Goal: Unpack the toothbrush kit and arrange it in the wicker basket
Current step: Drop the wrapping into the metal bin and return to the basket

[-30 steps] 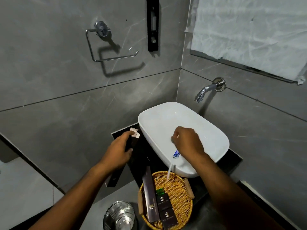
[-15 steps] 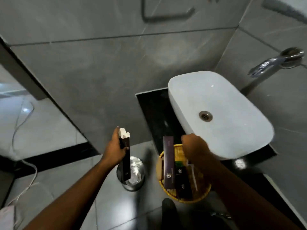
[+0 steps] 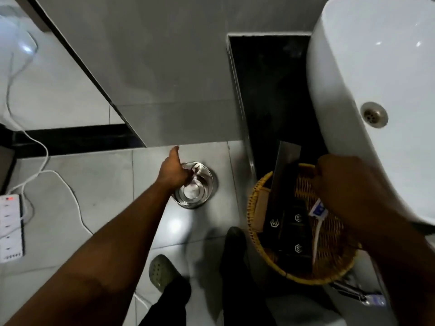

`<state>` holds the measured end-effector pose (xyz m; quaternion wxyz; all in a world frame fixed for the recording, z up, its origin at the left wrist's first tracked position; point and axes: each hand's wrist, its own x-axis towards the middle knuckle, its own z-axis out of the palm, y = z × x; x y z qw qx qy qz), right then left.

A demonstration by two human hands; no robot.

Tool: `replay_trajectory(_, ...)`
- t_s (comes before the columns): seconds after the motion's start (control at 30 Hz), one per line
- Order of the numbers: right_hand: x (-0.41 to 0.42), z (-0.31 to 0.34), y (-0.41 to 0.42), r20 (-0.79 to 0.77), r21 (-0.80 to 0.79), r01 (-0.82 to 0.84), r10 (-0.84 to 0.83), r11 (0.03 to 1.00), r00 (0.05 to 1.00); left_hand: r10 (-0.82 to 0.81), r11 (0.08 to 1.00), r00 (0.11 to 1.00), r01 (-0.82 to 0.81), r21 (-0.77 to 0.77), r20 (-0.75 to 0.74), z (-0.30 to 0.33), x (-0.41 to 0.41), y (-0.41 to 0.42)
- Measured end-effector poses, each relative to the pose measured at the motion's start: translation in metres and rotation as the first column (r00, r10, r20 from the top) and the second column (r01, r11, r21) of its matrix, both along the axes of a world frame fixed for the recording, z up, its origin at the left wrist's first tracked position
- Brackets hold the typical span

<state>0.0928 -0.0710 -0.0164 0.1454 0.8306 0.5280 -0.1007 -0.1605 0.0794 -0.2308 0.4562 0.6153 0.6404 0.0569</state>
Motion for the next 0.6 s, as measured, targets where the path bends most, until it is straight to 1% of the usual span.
replay_trajectory(0.1,-0.001,-0.013,0.000,-0.037,-0.009,0.043,-0.043,0.999,0.998,0.101,0.994,0.994,-0.100,-0.034,0.039,-0.001,-0.003,-0.019)
replay_trajectory(0.17,-0.003,-0.012,-0.001,-0.063,0.005,0.038,-0.038,0.999,0.997,0.216,0.976,0.971,-0.217,-0.004,0.104,0.019,-0.001,-0.030)
replay_trajectory(0.23,-0.005,-0.001,-0.003,-0.098,0.022,0.047,-0.045,0.999,0.994,0.345,0.923,0.913,-0.372,0.097,0.216,0.056,0.007,-0.040)
replay_trajectory(0.27,-0.006,0.005,-0.004,-0.118,0.034,0.059,-0.055,0.998,0.992,0.375,0.886,0.879,-0.434,0.167,0.293,0.079,0.012,-0.046)
replay_trajectory(0.3,-0.006,0.016,-0.007,-0.135,0.075,0.098,-0.087,0.992,0.987,0.354,0.854,0.854,-0.461,0.241,0.381,0.108,0.020,-0.056)
replay_trajectory(0.33,-0.005,0.027,-0.010,-0.152,0.133,0.146,-0.126,0.980,0.980,0.285,0.843,0.843,-0.447,0.299,0.456,0.140,0.031,-0.069)
replay_trajectory(0.37,-0.004,0.038,-0.014,-0.172,0.195,0.197,-0.164,0.961,0.971,0.172,0.856,0.849,-0.380,0.351,0.499,0.171,0.042,-0.086)
replay_trajectory(0.4,-0.004,0.048,-0.017,-0.192,0.254,0.236,-0.190,0.938,0.963,0.031,0.878,0.866,-0.262,0.401,0.499,0.197,0.055,-0.103)
replay_trajectory(0.43,-0.005,0.054,-0.020,-0.213,0.301,0.269,-0.211,0.915,0.954,-0.110,0.896,0.888,-0.106,0.431,0.447,0.215,0.068,-0.121)
replay_trajectory(0.47,-0.005,0.061,-0.023,-0.228,0.351,0.293,-0.222,0.890,0.948,-0.253,0.895,0.891,0.067,0.441,0.378,0.230,0.082,-0.139)
replay_trajectory(0.5,-0.005,0.067,-0.025,-0.237,0.384,0.306,-0.228,0.871,0.945,-0.366,0.883,0.874,0.218,0.415,0.320,0.240,0.094,-0.155)
replay_trajectory(0.53,-0.006,0.072,-0.027,-0.244,0.400,0.320,-0.236,0.859,0.940,-0.433,0.877,0.850,0.320,0.359,0.301,0.244,0.104,-0.167)
replay_trajectory(0.57,-0.007,0.076,-0.029,-0.255,0.407,0.338,-0.250,0.849,0.934,-0.456,0.880,0.839,0.375,0.293,0.298,0.245,0.113,-0.175)
replay_trajectory(0.6,-0.007,0.076,-0.029,-0.268,0.406,0.350,-0.257,0.844,0.929,-0.452,0.889,0.839,0.395,0.232,0.302,0.242,0.119,-0.179)
